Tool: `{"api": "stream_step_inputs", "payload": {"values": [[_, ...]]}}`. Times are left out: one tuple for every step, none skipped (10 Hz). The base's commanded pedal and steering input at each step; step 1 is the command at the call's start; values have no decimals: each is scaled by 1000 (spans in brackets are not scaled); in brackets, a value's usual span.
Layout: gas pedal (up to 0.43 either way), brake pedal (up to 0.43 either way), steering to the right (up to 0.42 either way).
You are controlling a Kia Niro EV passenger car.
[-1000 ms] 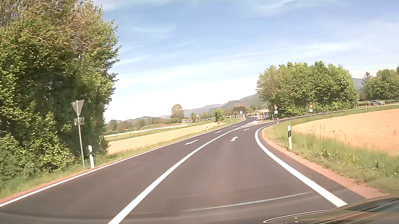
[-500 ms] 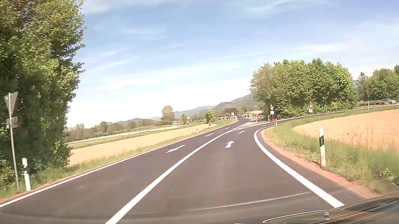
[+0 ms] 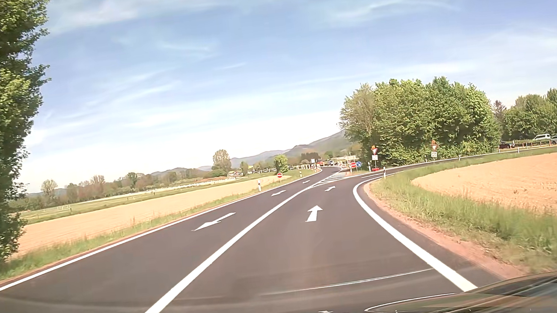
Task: Follow the waypoints while adhering to traffic rules and regulations
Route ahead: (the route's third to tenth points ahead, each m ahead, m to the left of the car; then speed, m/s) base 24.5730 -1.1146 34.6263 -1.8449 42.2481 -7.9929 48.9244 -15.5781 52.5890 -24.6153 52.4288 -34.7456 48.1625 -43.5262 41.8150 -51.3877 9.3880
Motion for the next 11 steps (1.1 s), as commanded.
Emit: {"api": "stream_step_inputs", "payload": {"values": [[0, 0, 30], [0, 0, 30], [0, 0, 30], [0, 0, 30], [0, 0, 30], [0, 0, 30], [0, 0, 30], [0, 0, 29], [0, 0, 29], [0, 0, 28], [0, 0, 28]]}}
